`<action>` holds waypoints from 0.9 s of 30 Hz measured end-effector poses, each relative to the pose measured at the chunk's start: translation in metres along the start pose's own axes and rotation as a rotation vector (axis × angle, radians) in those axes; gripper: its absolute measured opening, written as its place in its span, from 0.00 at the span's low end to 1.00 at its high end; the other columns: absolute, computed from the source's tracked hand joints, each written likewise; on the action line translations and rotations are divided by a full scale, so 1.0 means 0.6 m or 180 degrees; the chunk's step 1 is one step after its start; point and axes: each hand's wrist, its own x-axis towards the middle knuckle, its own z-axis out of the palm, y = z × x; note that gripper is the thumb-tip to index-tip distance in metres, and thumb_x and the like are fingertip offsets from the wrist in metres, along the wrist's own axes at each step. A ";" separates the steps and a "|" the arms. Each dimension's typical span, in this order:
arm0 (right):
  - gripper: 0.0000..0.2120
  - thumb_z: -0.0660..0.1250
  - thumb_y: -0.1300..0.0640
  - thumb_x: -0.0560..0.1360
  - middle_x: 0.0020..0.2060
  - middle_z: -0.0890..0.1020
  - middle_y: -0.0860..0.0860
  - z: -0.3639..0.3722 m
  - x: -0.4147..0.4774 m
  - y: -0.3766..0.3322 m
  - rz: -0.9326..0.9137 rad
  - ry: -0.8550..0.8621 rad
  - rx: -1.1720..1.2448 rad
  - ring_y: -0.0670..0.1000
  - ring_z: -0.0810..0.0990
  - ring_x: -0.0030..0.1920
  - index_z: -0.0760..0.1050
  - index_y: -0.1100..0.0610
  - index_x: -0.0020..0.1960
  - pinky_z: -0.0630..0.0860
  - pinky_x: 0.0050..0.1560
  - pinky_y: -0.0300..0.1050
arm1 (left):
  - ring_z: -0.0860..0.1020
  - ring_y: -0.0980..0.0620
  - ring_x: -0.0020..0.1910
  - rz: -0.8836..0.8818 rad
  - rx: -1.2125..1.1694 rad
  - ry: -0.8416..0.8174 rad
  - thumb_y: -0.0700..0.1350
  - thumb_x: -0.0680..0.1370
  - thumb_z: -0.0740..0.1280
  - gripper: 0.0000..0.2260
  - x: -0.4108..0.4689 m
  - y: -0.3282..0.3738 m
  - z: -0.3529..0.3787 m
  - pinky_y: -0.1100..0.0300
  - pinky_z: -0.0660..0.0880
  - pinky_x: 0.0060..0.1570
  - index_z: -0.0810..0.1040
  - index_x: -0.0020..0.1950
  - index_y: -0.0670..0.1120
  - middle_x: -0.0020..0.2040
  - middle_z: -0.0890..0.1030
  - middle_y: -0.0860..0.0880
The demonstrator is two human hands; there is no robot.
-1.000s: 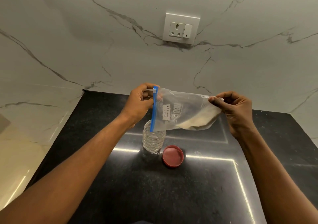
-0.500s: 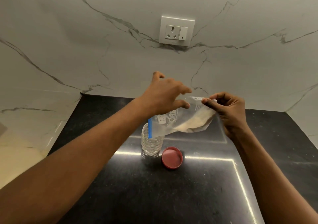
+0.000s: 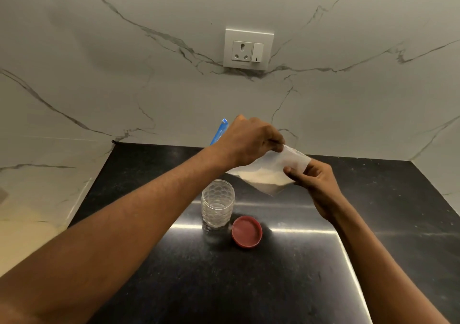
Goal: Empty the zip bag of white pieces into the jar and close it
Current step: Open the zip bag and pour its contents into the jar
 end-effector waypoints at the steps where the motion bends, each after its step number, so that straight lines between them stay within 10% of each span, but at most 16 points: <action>1: 0.13 0.75 0.54 0.76 0.54 0.88 0.53 0.001 -0.002 0.005 0.0029 0.0060 0.0055 0.55 0.87 0.56 0.84 0.55 0.59 0.86 0.53 0.47 | 0.84 0.50 0.54 -0.0013 -0.0046 0.0015 0.50 0.83 0.69 0.09 -0.001 0.001 -0.001 0.47 0.75 0.61 0.88 0.60 0.54 0.56 0.89 0.55; 9: 0.12 0.71 0.50 0.77 0.52 0.89 0.52 0.009 -0.004 -0.002 0.0051 0.0407 0.0309 0.52 0.87 0.52 0.85 0.54 0.55 0.86 0.52 0.49 | 0.84 0.51 0.56 0.0047 -0.0251 0.0323 0.54 0.79 0.75 0.12 -0.027 0.002 -0.027 0.45 0.76 0.61 0.88 0.59 0.51 0.56 0.88 0.52; 15: 0.10 0.71 0.50 0.77 0.49 0.88 0.52 0.015 -0.006 -0.008 0.0024 0.0585 0.0395 0.50 0.86 0.48 0.87 0.53 0.53 0.85 0.49 0.45 | 0.73 0.54 0.66 -0.1531 -0.1756 0.2349 0.63 0.72 0.78 0.23 -0.150 -0.015 0.002 0.66 0.71 0.60 0.78 0.62 0.58 0.65 0.75 0.54; 27: 0.10 0.68 0.49 0.78 0.46 0.87 0.53 0.011 -0.009 -0.057 -0.0478 0.0334 -0.0344 0.55 0.83 0.48 0.87 0.52 0.49 0.80 0.52 0.55 | 0.87 0.55 0.50 -0.2078 -0.3019 0.1884 0.46 0.80 0.75 0.10 -0.204 -0.068 0.060 0.63 0.84 0.48 0.80 0.57 0.44 0.50 0.87 0.50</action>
